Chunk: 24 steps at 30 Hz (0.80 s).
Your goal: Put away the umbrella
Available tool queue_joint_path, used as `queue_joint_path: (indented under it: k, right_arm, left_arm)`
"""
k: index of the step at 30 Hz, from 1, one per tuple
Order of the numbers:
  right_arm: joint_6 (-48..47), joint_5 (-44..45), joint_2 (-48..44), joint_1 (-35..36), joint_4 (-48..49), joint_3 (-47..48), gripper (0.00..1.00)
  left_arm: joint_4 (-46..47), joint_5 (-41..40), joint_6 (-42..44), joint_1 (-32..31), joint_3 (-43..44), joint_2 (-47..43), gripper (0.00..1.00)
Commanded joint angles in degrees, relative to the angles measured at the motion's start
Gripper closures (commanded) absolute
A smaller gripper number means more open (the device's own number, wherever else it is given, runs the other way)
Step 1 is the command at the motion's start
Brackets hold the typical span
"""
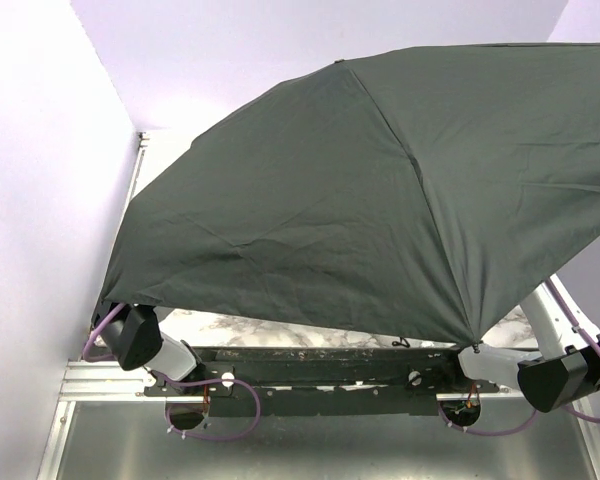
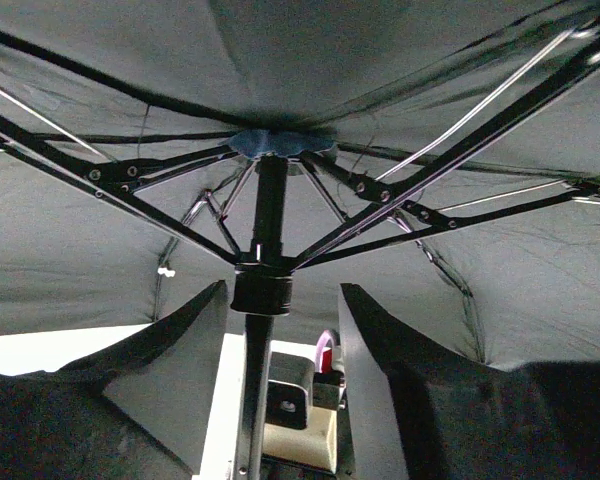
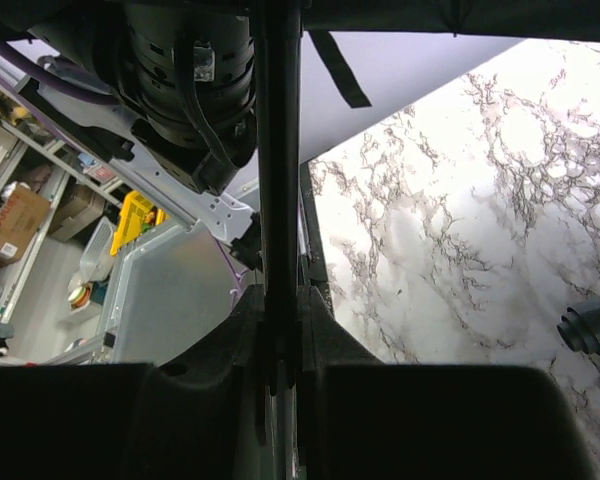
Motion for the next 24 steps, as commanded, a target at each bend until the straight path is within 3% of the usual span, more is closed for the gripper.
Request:
queue_joint_path:
  k: [1,11,14,15,16,24]
  right_arm:
    - [-0.49,-1.80,-1.91,-0.09,2.26,0.17,0.99]
    - [-0.49,-2.04,-2.20,-0.06,2.26,-0.19,0.99]
    - [-0.51,-1.94,-2.34,-0.07,2.08,-0.37,0.99]
    - [-0.60,-1.99,-2.38,-0.09,2.08,-0.45,1.00]
    - [-0.67,-1.95,-2.38,-0.05,1.97,-0.47,0.99]
    - [-2.47,-1.24,-2.33,-0.17,0.44,0.09,0.99]
  left_arm:
    - [-1.04,0.87,-0.20,-0.14,2.13,0.53,0.53]
    - [-0.55,0.43,0.22,-0.14,2.61,1.03,0.64]
    - [0.13,0.52,0.29,-0.13,2.64,1.27,0.77]
    - [0.49,0.45,0.37,-0.16,2.51,1.31,0.85]
    - [1.29,0.24,0.94,-0.13,2.32,1.27,1.00]
    - [2.61,2.33,0.03,-0.32,0.44,0.11,1.00]
